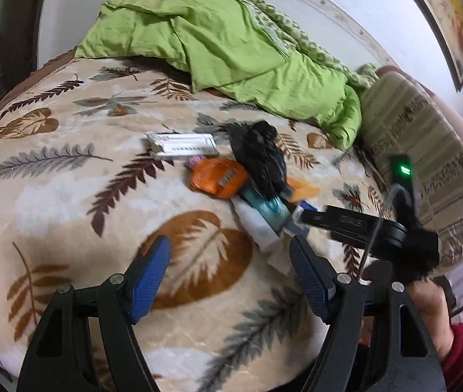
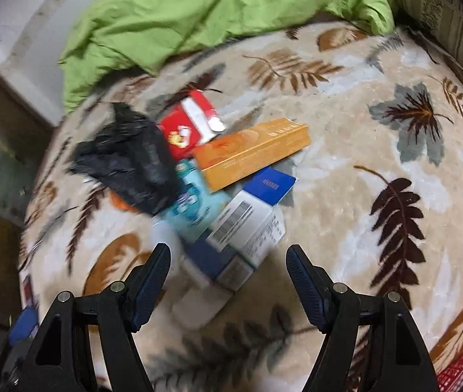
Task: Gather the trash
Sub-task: 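Move both tools back to the bed and grasp the black bag with the right gripper, then grasp the white spray bottle with the left gripper while the right holds the black bag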
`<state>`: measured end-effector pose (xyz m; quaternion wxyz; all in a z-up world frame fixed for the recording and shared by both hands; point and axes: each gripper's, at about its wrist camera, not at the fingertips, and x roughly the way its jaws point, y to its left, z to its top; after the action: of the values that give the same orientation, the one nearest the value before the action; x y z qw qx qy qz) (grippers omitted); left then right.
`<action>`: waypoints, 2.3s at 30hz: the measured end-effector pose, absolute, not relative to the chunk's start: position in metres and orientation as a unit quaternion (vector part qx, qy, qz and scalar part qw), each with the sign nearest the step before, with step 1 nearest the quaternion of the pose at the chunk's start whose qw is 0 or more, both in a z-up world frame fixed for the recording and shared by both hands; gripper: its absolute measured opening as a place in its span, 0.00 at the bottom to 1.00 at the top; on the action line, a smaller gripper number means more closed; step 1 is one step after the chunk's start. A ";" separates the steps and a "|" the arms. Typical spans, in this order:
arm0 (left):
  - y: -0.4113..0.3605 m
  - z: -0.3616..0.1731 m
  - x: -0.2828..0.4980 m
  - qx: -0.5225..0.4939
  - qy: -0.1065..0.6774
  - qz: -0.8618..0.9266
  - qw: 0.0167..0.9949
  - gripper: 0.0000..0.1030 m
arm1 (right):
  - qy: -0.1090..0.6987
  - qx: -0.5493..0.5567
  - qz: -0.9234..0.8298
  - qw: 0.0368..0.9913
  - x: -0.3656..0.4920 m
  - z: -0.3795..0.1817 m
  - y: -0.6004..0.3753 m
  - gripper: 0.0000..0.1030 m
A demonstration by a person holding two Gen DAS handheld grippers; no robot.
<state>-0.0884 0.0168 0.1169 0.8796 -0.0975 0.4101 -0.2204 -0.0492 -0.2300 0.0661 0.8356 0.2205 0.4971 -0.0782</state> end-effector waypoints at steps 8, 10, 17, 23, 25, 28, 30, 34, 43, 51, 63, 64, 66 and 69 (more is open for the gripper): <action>0.030 0.116 -0.061 -0.122 0.406 -0.206 0.882 0.72 | 0.388 0.104 0.025 0.915 -0.045 0.130 -0.202 0.77; 0.031 0.112 -0.062 -0.123 0.410 -0.204 0.880 0.72 | 0.386 0.061 0.061 0.918 -0.038 0.130 -0.186 0.82; 0.033 0.097 -0.061 -0.122 0.429 -0.200 0.872 0.72 | 0.389 -0.045 0.098 0.915 0.005 0.114 -0.151 0.82; 0.032 0.092 -0.059 -0.119 0.431 -0.203 0.871 0.72 | 0.428 0.023 0.102 0.898 0.042 0.091 -0.178 0.40; 0.029 0.090 -0.059 -0.118 0.434 -0.203 0.869 0.72 | 0.431 0.058 0.110 0.894 0.038 0.087 -0.187 0.30; 0.023 0.086 -0.058 -0.118 0.441 -0.207 0.865 0.72 | 0.420 0.077 0.112 0.897 0.022 0.088 -0.192 0.20; 0.019 0.087 -0.059 -0.113 0.441 -0.212 0.865 0.72 | 0.406 0.091 0.113 0.902 0.004 0.094 -0.197 0.15; 0.004 0.085 -0.058 -0.102 0.448 -0.223 0.860 0.72 | 0.367 0.111 0.103 0.918 -0.039 0.115 -0.204 0.15; -0.056 0.059 -0.028 -0.127 0.515 -0.242 0.813 0.56 | 0.317 0.135 0.058 0.937 -0.115 0.139 -0.236 0.15; -0.090 0.030 -0.003 -0.104 0.552 -0.209 0.801 0.33 | 0.308 0.158 0.056 0.936 -0.136 0.141 -0.254 0.15; -0.082 0.022 -0.006 -0.088 0.522 -0.198 0.825 0.29 | 0.331 0.167 0.076 0.926 -0.146 0.124 -0.238 0.15; -0.078 0.024 -0.011 -0.082 0.520 -0.196 0.827 0.29 | 0.332 0.166 0.076 0.925 -0.147 0.123 -0.236 0.15; -0.069 0.026 -0.020 -0.075 0.519 -0.196 0.829 0.29 | 0.333 0.168 0.077 0.925 -0.150 0.123 -0.234 0.15; -0.050 0.030 -0.037 -0.073 0.517 -0.197 0.830 0.29 | 0.336 0.169 0.077 0.924 -0.153 0.122 -0.230 0.15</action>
<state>-0.0370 -0.0505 0.0296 0.8296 -0.0726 0.5173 -0.1972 -0.1530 -0.2303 0.1223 0.9236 0.1686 0.3357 0.0768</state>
